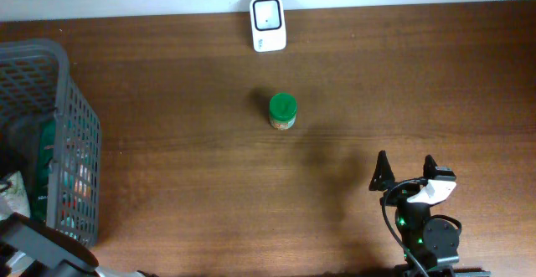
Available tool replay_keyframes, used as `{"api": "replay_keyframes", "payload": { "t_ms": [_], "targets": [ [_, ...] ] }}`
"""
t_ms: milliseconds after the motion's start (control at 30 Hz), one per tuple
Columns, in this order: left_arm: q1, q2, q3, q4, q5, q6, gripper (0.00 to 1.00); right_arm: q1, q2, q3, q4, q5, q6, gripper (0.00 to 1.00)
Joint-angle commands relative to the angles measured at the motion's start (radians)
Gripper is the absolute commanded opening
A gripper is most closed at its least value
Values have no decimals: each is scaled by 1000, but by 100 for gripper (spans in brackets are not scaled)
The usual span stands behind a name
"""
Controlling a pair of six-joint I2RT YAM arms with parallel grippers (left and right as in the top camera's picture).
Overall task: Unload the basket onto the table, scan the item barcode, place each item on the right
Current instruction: 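Return the left gripper to the basket and grasp the white tube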
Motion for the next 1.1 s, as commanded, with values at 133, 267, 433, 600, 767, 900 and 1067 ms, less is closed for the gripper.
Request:
{"api": "replay_keyframes", "payload": {
  "t_ms": [133, 267, 433, 600, 767, 900, 1067],
  "targets": [
    [22, 13, -214, 179, -26, 107, 84, 5, -8, -5, -8, -2, -7, 98],
    [57, 32, -278, 261, -44, 107, 80, 5, -8, -5, -8, -2, -7, 98],
    [84, 111, -291, 298, -46, 107, 75, 5, -8, -5, -8, -2, -7, 98],
    [80, 132, -289, 300, -47, 106, 36, 5, -8, -5, -8, -2, -7, 98],
    [74, 108, -265, 290, -47, 106, 8, 5, -8, -5, -8, -2, -7, 98],
    [36, 47, -216, 276, -47, 106, 6, 5, -8, -5, -8, -2, -7, 98],
    [-66, -86, -104, 274, -47, 90, 0, 5, -8, -5, -8, -2, -7, 98]
  ]
}}
